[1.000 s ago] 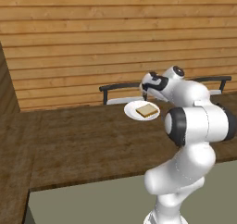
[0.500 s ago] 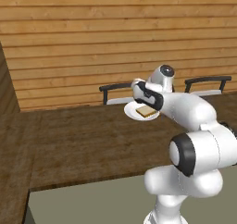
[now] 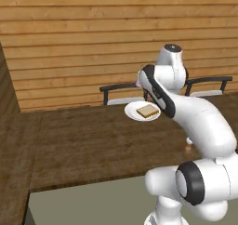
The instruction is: Start the toaster. Once the lever pops up, take the bread to the plate on the dining counter.
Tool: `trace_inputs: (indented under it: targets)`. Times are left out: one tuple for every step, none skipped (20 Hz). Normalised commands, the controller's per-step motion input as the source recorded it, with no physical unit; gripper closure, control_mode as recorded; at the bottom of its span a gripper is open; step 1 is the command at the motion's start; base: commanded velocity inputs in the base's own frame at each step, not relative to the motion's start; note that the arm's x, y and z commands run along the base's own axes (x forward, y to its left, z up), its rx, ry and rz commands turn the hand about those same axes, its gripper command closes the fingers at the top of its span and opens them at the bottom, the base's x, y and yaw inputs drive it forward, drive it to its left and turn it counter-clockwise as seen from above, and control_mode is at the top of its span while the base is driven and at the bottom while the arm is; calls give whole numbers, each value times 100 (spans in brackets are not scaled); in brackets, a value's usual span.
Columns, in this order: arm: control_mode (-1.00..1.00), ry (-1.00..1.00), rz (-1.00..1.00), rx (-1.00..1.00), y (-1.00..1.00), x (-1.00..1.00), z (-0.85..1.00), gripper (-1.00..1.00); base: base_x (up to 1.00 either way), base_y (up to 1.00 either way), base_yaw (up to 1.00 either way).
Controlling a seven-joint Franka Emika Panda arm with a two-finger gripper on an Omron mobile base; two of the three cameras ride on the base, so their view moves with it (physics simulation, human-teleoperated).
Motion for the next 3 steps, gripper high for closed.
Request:
trace_inputs:
  targets:
    - [-100,19,13,-2,-4,-100,0,-100,0,0,0]
    - [-100,16,21,-3,-1,-100,-2,-100,0,0,0]
    - [-100,14,25,-3,-7,-100,-11,-100,0,0,0]
